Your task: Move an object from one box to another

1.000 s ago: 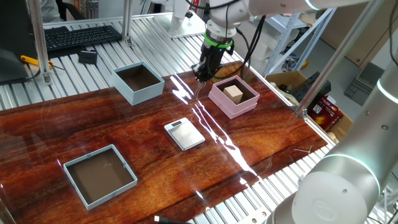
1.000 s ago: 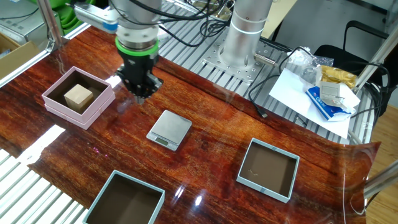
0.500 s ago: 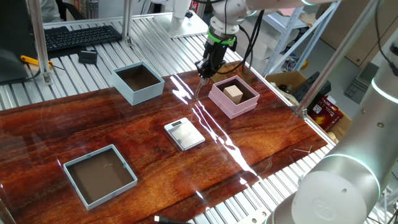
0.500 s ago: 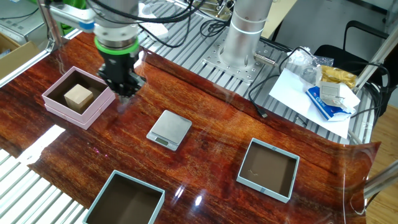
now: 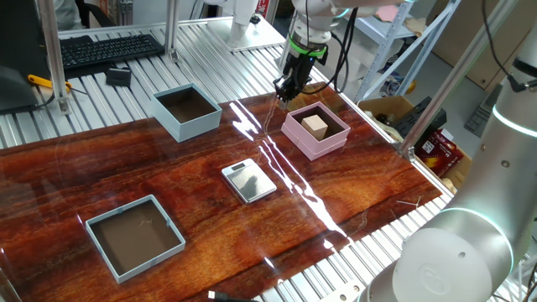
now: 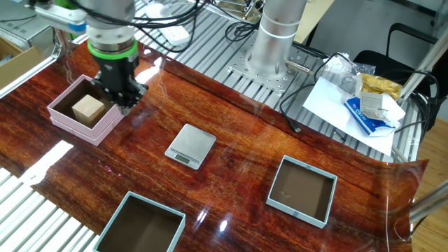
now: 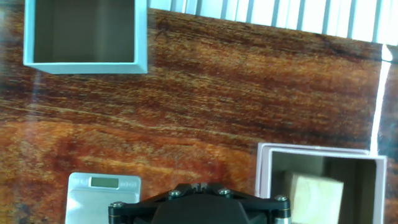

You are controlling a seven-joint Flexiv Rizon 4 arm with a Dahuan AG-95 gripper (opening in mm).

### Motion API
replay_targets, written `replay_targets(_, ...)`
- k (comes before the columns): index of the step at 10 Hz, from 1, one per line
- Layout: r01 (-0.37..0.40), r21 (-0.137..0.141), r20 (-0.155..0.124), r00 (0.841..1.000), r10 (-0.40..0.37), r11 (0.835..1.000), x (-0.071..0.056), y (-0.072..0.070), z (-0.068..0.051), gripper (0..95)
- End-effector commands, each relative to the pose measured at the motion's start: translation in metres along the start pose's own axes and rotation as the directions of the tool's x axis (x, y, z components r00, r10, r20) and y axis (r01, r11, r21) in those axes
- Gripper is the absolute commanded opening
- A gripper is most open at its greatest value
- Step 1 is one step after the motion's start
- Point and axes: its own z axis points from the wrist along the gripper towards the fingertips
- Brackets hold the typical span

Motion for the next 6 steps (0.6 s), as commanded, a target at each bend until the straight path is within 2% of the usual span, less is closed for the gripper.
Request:
replay_targets(1,-0.017,0.011,-0.010,1.000,0.017,1.000,0.0003,0.0005,0.0029,0.0)
replay_targets(4,-0.026,0.013,-0.005,1.000,0.026,1.000,-0.0004,0.0008,0.0068,0.0)
replay_targets(6,-0.030,0.013,-0.018,0.999,0.030,0.999,-0.0004,0.0008,0.0068,0.0)
